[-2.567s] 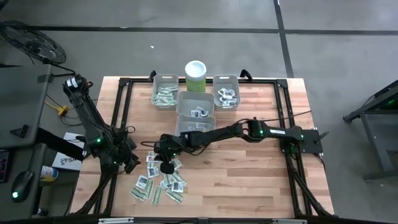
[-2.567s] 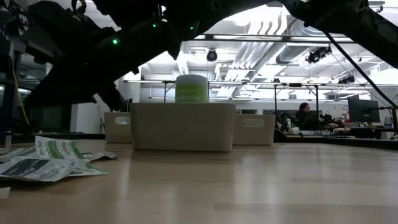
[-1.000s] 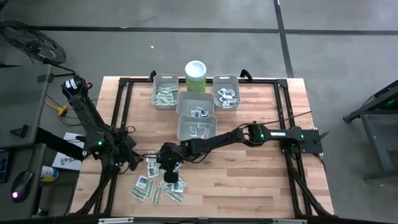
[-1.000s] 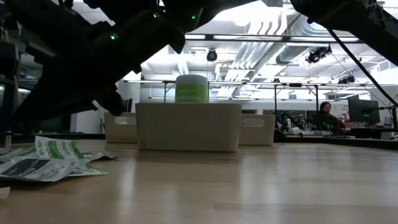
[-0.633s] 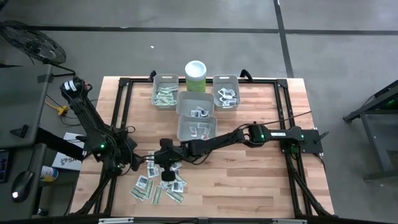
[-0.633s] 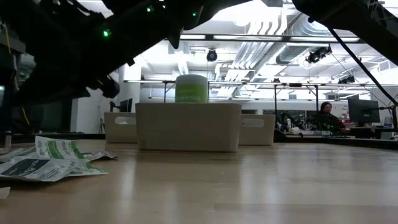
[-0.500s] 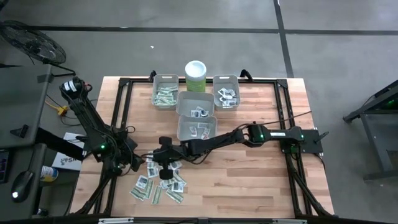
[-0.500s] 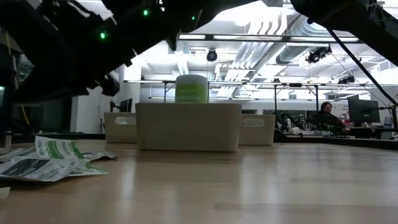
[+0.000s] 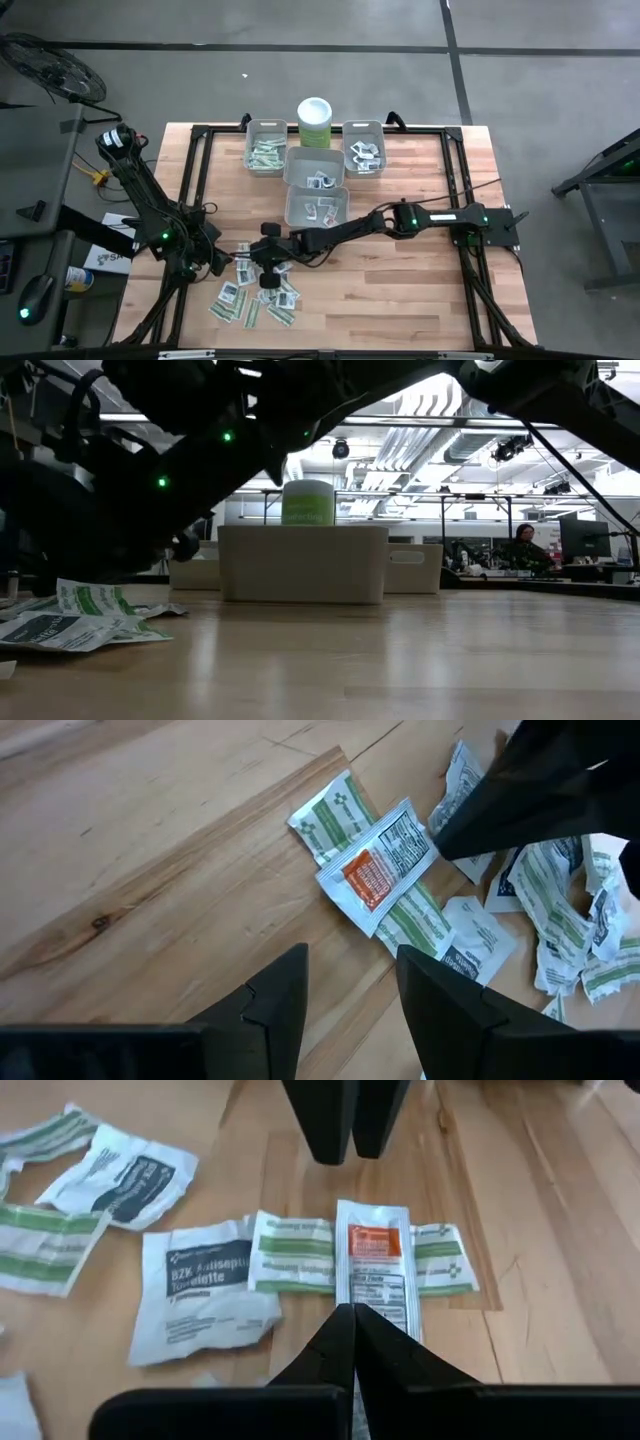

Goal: Pick & Place First Aid Supplies
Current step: Put the ointment pack into the bottom center bin

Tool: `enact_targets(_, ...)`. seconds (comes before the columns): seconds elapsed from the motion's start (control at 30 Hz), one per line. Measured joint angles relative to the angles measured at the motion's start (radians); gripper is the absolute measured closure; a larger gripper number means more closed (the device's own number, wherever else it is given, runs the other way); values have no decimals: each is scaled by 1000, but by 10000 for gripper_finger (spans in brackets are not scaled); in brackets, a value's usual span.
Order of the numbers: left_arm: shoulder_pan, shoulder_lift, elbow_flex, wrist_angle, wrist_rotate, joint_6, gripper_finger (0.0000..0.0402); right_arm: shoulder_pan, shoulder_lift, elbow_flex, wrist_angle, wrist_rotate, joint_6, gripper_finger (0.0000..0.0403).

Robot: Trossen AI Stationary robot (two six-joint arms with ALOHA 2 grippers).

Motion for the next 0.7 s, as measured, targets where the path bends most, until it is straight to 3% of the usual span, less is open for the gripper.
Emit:
enact_targets(0.43,0,0,0,6,-2,0,248,-4,15,3,-38,-10,64,403)
enact_targets(0.7,0,0,0,16,-72,-101,248,-7,16,3,-55,-32,102,403)
